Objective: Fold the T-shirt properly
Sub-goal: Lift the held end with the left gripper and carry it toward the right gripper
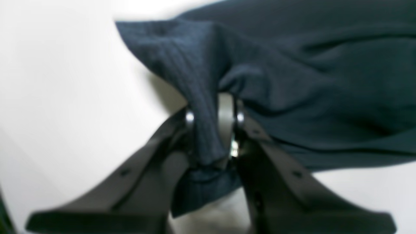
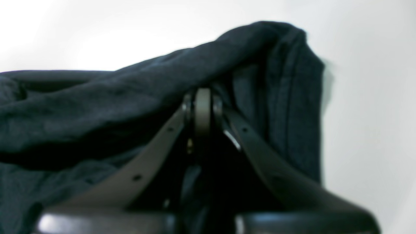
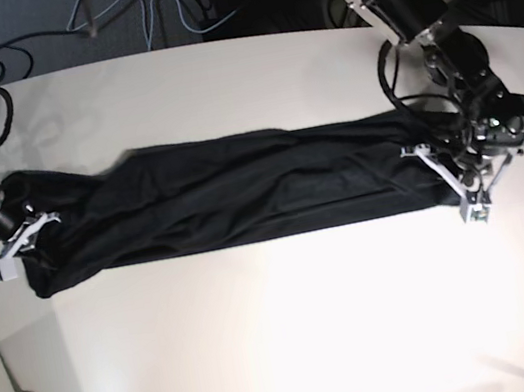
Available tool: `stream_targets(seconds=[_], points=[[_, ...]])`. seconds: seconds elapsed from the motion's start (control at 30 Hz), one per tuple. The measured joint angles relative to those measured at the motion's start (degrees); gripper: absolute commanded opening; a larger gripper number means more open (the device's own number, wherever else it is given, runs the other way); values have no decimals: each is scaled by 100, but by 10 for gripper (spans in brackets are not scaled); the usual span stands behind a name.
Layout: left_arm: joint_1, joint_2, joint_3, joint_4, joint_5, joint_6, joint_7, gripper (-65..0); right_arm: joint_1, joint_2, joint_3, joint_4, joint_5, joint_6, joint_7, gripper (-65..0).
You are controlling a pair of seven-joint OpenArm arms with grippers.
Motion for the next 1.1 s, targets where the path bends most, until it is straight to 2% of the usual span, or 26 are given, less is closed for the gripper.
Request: stream_targets(seconds=[0.17,0.4,0.53,0.77,1.1], points=[[37,245,258,251,575,7,66,-631,0,-4,-2,4,0,2,7,-650],[48,570,848,592,905,-2,42,-632,0,-2,-2,7,2,11,11,-650],[35,540,1091,612,1150,0,52,-632,-22,-4,-2,9,9,15,46,-650],[50,535,1652,597,1115,0,37,-632,-31,-37,-2,11,11,11,57,-650],[66,505,2929,601,1104,0,17,-632,-33,-48,-2,11,13,17,74,-650]])
